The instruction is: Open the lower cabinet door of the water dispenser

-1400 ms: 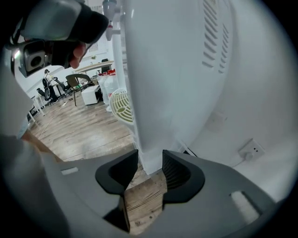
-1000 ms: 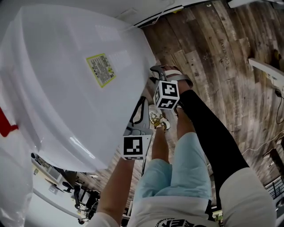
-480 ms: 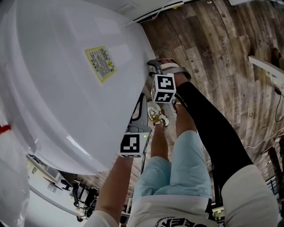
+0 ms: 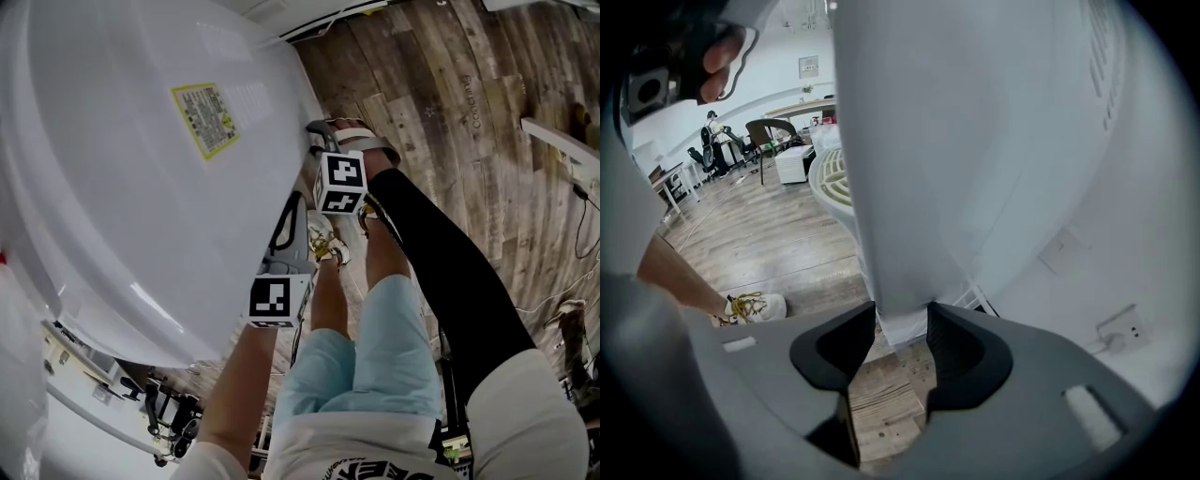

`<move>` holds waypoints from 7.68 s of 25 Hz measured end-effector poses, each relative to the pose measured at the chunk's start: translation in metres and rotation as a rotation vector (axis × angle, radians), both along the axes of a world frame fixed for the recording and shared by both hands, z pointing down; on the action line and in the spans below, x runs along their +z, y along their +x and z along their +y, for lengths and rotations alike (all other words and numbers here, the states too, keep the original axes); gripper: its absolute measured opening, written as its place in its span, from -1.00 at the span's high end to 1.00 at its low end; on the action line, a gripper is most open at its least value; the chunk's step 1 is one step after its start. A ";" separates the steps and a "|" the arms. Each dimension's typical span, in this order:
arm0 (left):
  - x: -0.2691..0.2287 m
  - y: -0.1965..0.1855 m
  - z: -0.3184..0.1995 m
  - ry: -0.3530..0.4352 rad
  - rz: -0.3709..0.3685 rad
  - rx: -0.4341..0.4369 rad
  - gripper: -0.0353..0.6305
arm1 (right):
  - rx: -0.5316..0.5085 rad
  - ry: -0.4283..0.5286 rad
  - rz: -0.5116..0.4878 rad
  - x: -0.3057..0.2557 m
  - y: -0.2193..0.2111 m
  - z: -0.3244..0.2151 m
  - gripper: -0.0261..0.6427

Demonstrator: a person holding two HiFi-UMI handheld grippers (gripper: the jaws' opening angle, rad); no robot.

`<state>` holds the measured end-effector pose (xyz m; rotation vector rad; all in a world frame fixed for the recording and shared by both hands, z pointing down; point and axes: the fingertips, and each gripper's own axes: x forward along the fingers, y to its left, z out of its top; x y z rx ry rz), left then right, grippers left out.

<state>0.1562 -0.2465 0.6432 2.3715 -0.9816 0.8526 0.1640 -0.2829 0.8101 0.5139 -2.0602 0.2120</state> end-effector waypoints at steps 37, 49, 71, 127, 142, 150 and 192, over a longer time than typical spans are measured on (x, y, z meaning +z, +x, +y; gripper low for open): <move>0.017 -0.022 0.002 -0.026 0.013 -0.089 0.73 | -0.051 -0.020 -0.013 0.002 -0.008 0.050 0.44; 0.004 -0.029 0.034 0.032 0.030 -0.049 0.73 | -0.015 -0.075 0.017 -0.002 -0.023 0.094 0.44; -0.010 -0.105 0.084 0.075 0.045 -0.146 0.73 | -0.078 -0.151 0.025 -0.007 -0.080 0.193 0.44; -0.017 -0.390 0.164 0.146 0.022 -0.542 0.73 | -0.192 -0.206 0.108 -0.002 -0.304 0.265 0.44; -0.027 -0.441 0.133 0.137 0.002 -0.711 0.73 | -0.476 -0.215 0.159 -0.009 -0.345 0.252 0.44; -0.021 -0.465 0.119 0.123 -0.013 -0.786 0.73 | -0.550 -0.181 0.144 -0.015 -0.381 0.216 0.44; -0.013 -0.511 0.100 0.086 -0.023 -0.915 0.73 | -0.627 -0.187 0.138 -0.017 -0.431 0.186 0.44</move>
